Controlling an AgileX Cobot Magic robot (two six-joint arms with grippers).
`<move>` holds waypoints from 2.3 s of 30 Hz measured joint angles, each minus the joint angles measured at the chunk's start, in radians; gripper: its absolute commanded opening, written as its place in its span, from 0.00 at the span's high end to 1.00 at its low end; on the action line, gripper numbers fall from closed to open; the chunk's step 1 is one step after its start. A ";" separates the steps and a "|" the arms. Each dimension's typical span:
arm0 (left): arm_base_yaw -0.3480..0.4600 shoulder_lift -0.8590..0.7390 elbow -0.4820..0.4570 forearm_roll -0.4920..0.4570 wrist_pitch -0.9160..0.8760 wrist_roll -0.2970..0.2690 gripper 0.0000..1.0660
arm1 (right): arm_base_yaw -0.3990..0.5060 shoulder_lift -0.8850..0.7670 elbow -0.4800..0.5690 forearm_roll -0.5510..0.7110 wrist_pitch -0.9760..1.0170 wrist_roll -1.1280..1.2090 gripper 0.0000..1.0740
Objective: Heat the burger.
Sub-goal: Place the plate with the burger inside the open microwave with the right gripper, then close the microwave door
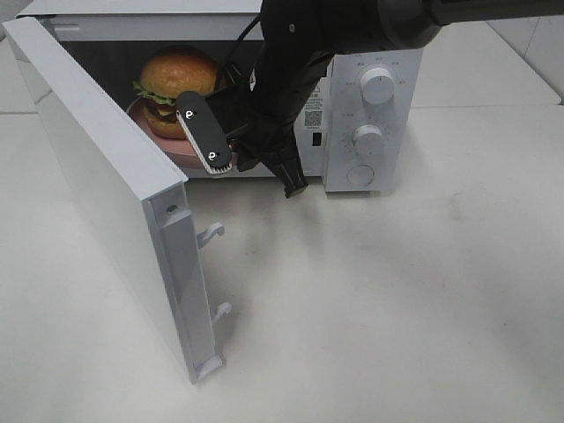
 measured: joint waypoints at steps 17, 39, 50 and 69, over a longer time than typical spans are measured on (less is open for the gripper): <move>0.000 0.000 0.000 0.000 0.000 0.000 0.08 | 0.000 0.170 -0.248 -0.063 0.031 0.137 0.98; 0.000 0.000 0.000 0.000 0.000 0.000 0.08 | 0.000 0.266 -0.362 -0.142 -0.025 0.262 0.56; 0.000 0.000 0.000 0.000 0.000 0.000 0.08 | 0.000 0.251 -0.349 -0.123 -0.013 0.287 0.51; 0.000 0.000 0.000 0.000 0.000 0.000 0.08 | 0.000 0.064 -0.029 -0.089 -0.175 0.287 0.28</move>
